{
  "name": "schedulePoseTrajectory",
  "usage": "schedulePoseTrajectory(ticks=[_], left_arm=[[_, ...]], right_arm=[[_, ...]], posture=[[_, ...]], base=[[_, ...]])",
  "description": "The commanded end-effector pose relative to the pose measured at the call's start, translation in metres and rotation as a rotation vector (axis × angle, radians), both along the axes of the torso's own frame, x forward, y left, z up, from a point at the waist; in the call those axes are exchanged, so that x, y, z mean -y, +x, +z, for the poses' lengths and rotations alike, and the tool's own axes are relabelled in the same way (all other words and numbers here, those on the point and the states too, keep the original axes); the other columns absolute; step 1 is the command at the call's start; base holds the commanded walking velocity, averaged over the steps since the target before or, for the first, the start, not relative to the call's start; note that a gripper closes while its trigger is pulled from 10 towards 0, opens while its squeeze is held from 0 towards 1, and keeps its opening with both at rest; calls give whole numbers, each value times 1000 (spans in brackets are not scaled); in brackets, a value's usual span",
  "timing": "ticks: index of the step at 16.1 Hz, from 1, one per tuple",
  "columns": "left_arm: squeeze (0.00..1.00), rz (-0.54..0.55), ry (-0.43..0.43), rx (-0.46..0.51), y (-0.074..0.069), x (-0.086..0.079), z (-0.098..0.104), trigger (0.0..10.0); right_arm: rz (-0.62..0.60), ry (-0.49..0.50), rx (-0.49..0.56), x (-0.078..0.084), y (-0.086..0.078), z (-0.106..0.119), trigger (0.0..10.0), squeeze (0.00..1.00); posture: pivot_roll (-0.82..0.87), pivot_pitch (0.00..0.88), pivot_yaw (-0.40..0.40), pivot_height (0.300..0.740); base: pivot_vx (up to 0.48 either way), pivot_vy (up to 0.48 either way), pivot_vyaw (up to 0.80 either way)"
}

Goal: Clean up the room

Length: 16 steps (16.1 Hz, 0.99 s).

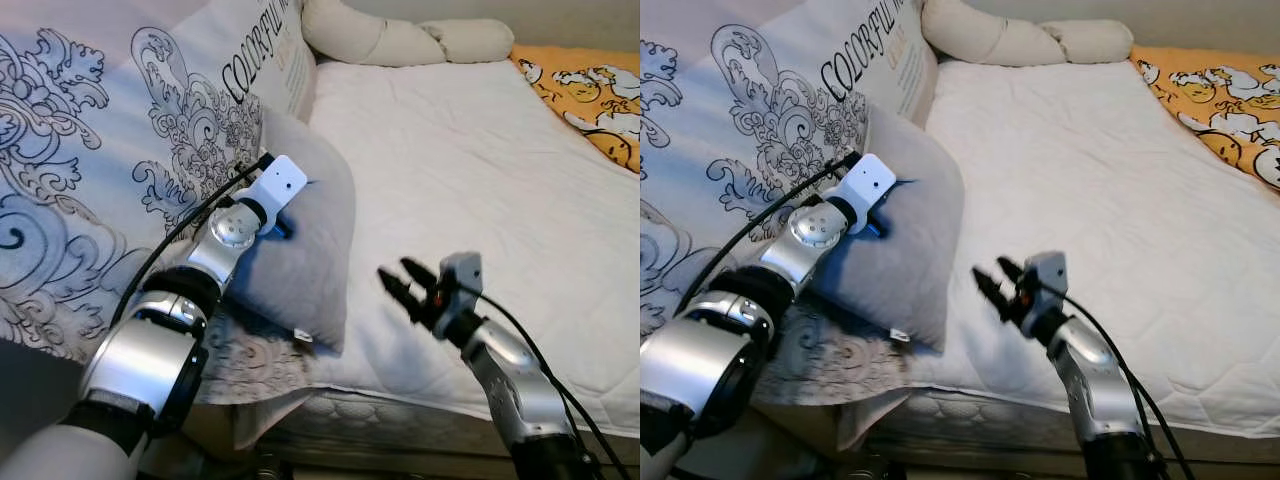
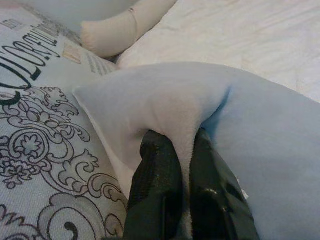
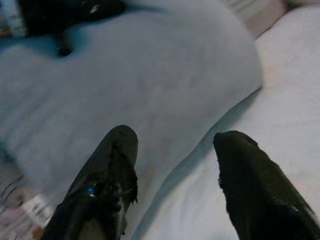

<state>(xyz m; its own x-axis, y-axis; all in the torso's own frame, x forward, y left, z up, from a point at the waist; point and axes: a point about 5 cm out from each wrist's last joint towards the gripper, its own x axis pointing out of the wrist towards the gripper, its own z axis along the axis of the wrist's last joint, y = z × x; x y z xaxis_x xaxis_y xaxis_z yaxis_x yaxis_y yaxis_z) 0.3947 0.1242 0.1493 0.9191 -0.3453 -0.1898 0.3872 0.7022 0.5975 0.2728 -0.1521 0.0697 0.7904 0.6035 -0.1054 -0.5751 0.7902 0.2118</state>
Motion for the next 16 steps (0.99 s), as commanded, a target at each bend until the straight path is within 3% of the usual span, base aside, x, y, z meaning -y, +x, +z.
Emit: schedulePoseTrajectory(ticks=[1,3,6,7,9,10,13,14,15,16], left_arm=[[0,-34,40,7,3,0,8,10000],[0,-52,129,-39,1,-4,-1,10000],[0,-29,114,-36,4,-10,5,10000],[1000,-33,83,-17,6,-11,12,10000],[1000,-71,-4,35,8,-13,28,10000],[1000,-80,-93,58,9,-16,36,10000],[1000,-88,-262,57,7,-27,41,10000],[1000,-90,-391,76,3,-33,41,10000],[1000,-88,-492,127,-7,-32,34,10000],[1000,-83,-554,146,-16,-30,27,10000]], right_arm=[[75,8,11,-2,-3,8,10000,1000],[178,-23,10,-1,-9,11,10000,1000],[188,-26,21,1,-9,17,10000,1000],[192,-33,16,2,-9,17,10000,1000],[172,-35,23,2,-9,19,10000,1000],[132,-49,30,2,-7,19,10000,1000],[99,-21,41,-3,-7,22,10000,1000],[-1,-35,74,-1,-4,24,10000,1000],[-189,-57,82,3,5,24,10000,1000],[-319,-69,45,6,10,21,10000,1000]], posture=[[23,0,71,740],[19,0,69,740],[14,0,69,740],[11,0,66,740],[9,0,61,740],[2,0,62,740],[7,0,54,740],[11,0,50,740],[8,0,53,740],[5,0,53,740]], base=[[0,0,0],[0,0,0],[0,0,0],[0,0,0],[0,0,0],[0,0,0],[0,0,0],[0,0,0],[0,0,0],[0,0,0]])
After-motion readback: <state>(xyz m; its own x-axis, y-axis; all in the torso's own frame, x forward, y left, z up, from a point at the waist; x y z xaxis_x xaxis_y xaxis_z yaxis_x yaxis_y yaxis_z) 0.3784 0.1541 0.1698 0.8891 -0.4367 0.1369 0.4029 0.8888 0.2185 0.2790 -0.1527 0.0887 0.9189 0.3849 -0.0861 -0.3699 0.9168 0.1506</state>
